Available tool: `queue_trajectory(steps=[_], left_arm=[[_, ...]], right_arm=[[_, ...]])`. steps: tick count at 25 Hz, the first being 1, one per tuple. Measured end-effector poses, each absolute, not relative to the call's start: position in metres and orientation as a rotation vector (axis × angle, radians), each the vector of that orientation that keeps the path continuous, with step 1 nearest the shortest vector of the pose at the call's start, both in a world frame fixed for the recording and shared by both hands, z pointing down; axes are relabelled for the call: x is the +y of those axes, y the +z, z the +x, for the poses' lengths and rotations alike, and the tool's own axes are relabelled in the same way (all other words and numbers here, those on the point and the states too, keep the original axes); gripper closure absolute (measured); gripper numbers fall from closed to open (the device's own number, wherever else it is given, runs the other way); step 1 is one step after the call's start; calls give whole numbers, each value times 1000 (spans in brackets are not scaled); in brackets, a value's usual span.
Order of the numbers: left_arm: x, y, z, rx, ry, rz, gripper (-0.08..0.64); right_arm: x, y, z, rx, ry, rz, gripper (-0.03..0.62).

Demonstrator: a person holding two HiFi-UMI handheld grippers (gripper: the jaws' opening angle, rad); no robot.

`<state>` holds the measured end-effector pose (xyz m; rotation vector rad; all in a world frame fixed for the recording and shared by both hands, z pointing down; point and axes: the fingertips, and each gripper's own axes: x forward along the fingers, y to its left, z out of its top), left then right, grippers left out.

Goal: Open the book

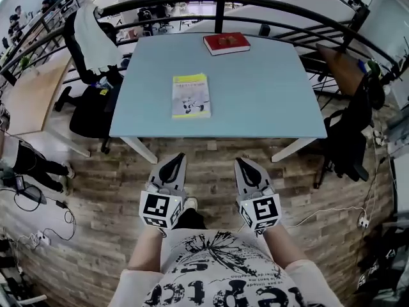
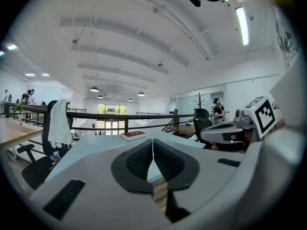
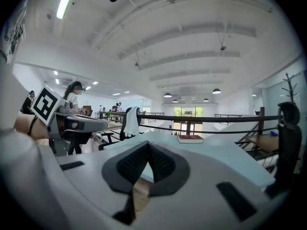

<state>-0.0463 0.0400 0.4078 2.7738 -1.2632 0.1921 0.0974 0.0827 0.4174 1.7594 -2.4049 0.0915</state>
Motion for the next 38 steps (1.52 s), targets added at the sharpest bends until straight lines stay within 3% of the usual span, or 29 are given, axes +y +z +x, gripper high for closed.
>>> queue_trajectory(steps=[14,29,30,33,38], left_arm=[[-144,435,-80,-1084,312,2812,538],[-224,545,28,-875,658,2718,537],[-226,555,37,-854,688,2705,532],[-230,585,59,-809,799,2684,429],[-232,629,85,-770,954,2645,384]], right_arm=[[-95,425,65,-2260,151,1886,581],[-196,469,139,-2256,267,1756,581],[-201,473,145,-2257,273,1746,581],[-211,486,162,-2254,301,1723,581],[-219,504,187,-2245,337,1692,580]])
